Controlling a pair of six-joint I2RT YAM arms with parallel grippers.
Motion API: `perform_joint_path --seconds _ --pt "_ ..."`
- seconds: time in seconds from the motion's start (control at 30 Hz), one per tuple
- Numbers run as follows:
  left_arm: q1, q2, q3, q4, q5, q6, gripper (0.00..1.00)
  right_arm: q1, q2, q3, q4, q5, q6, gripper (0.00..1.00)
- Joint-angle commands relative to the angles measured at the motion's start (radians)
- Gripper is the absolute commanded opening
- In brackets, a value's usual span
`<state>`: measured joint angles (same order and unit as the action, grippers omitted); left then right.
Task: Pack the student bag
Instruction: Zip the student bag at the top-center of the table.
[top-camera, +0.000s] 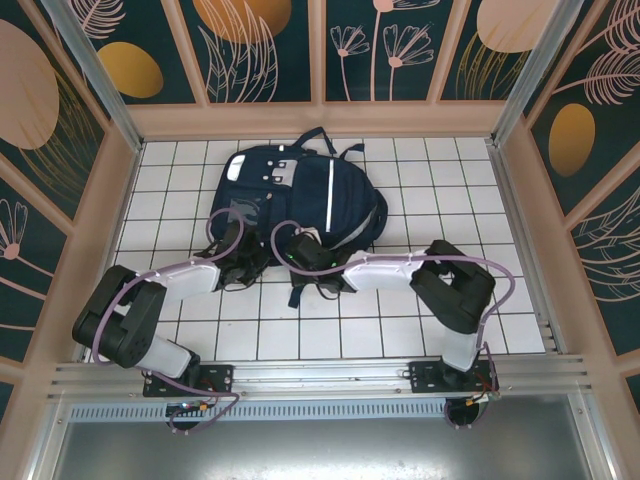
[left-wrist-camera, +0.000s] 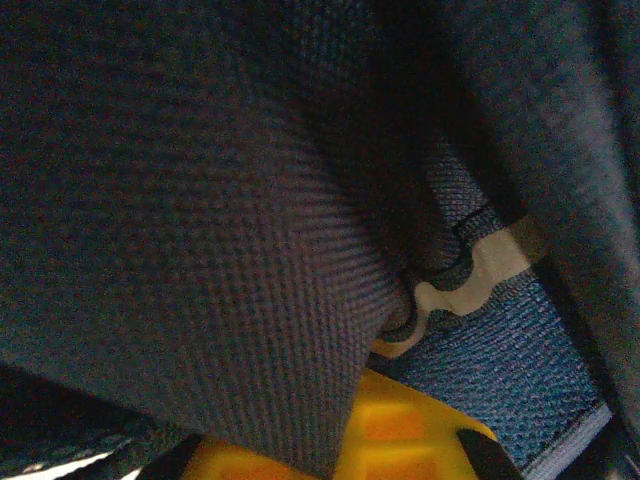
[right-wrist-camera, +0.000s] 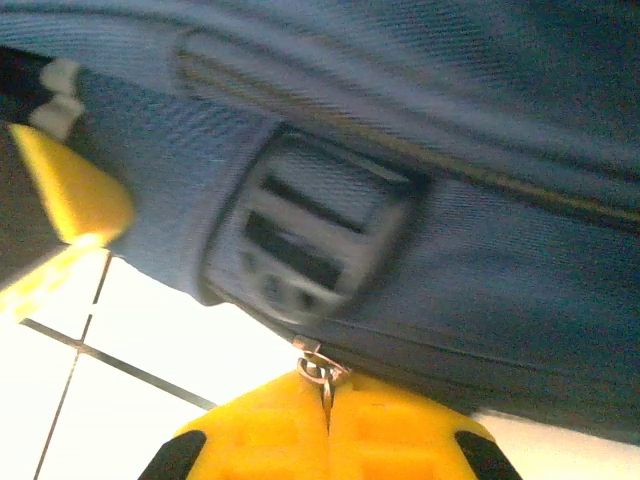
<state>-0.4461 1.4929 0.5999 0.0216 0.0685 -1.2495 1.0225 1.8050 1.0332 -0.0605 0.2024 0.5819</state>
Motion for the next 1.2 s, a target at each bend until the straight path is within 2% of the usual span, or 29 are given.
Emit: perform_joint_path --seconds 0.0,0.37,0.47,0.6,0.63,0.7,0.77,0.87,1.0,1.1,1.17 --pt "0.075 0.028 -0.043 -0.194 -0.178 0.039 0.0 -0.027 -0.107 -0.064 -0.082 0.064 -0.004 0.0" --pt "0.277 -0.049 -0.05 -0.255 -0.208 0.164 0.0 -0.166 -0.247 -0.193 -0.133 0.12 -0.046 0.0" --pt "0.304 -0.072 -0.013 -0.273 -0.202 0.219 0.0 -0.161 -0.24 -0.175 -0.126 0.083 -0.063 0.0" --pt "0.303 -0.111 0.026 -0.293 -0.122 0.265 0.0 -0.108 -0.201 -0.104 -0.124 0.031 -0.07 0.0" --pt "0.303 -0.121 0.026 -0.294 -0.093 0.265 0.08 -0.093 -0.186 -0.084 -0.124 0.026 -0.07 0.0" --pt "0.304 -0.149 0.015 -0.293 -0.022 0.254 0.35 -0.064 -0.152 -0.039 -0.122 -0.005 -0.062 0.0" --pt "0.302 -0.195 -0.017 -0.272 0.052 0.222 0.48 -0.043 -0.119 -0.003 -0.11 -0.041 -0.063 0.0" --pt "0.279 -0.291 -0.088 -0.24 0.13 0.136 0.53 -0.02 -0.082 0.04 -0.095 -0.095 -0.079 0.0" --pt "0.153 -0.43 -0.144 -0.241 0.102 -0.005 0.54 -0.012 -0.067 0.08 -0.085 -0.167 -0.115 0.0" --pt "0.061 -0.503 -0.224 -0.158 0.103 -0.142 0.53 -0.009 -0.068 0.095 -0.065 -0.238 -0.147 0.0" --pt "-0.005 -0.525 -0.246 -0.12 0.065 -0.207 0.53 -0.001 -0.061 0.108 -0.054 -0.286 -0.164 0.0"
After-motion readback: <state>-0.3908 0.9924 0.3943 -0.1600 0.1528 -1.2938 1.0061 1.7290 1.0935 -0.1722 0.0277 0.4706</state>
